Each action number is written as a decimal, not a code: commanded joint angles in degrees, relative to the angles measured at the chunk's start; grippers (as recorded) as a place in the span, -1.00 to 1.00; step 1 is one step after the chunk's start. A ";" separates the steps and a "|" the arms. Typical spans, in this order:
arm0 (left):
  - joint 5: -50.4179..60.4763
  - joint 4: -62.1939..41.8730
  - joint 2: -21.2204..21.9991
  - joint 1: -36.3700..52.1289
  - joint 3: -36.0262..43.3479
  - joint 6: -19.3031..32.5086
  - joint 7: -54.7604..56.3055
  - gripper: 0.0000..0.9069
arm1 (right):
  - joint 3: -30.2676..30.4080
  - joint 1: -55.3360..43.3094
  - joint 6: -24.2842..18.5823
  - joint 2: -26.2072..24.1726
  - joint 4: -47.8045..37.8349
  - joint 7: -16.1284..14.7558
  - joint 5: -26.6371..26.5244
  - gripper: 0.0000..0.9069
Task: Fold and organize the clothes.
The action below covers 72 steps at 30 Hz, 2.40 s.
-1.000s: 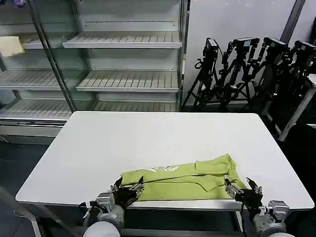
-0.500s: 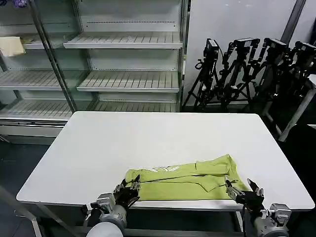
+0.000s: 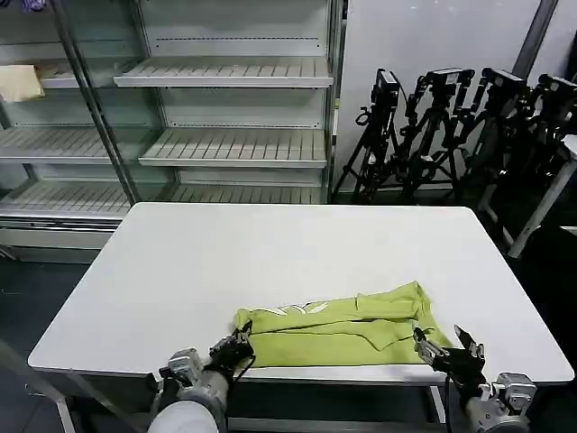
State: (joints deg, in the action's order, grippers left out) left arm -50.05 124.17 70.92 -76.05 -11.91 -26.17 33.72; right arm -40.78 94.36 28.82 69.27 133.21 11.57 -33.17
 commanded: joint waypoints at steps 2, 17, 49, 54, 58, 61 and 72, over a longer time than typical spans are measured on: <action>-10.35 2.04 -2.80 0.33 -7.96 1.66 -0.31 -0.98 | -0.02 0.00 -0.02 0.10 0.04 0.00 -0.06 1.00; -26.18 2.74 -13.82 2.29 -21.54 1.09 -0.43 -0.96 | 0.46 -0.42 -0.05 0.91 0.04 0.11 0.06 1.00; -19.51 -11.98 17.31 16.74 12.90 6.39 0.99 -0.98 | -0.05 0.57 -0.89 -0.17 -1.98 -0.42 0.22 1.00; -18.59 -13.75 18.91 18.00 14.21 6.82 1.33 -0.98 | -0.32 0.35 -0.90 -0.56 -2.28 -0.43 -0.34 1.00; -16.43 -16.65 20.71 19.33 14.82 6.80 1.17 -0.93 | -0.49 0.18 -0.83 -0.72 -2.39 -0.36 -0.62 1.00; -15.68 -17.80 21.38 19.68 15.17 6.62 0.81 1.00 | -0.50 0.17 -0.79 -0.76 -2.42 -0.31 -0.63 1.00; -16.63 -13.23 19.14 18.47 14.72 7.45 -1.83 1.00 | -0.70 0.29 -0.71 -0.78 -2.22 -0.19 -0.62 1.00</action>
State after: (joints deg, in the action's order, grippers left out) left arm -67.26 109.18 89.57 -57.58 1.86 -18.90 32.93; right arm -41.44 94.67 28.08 68.50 130.93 11.35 -33.75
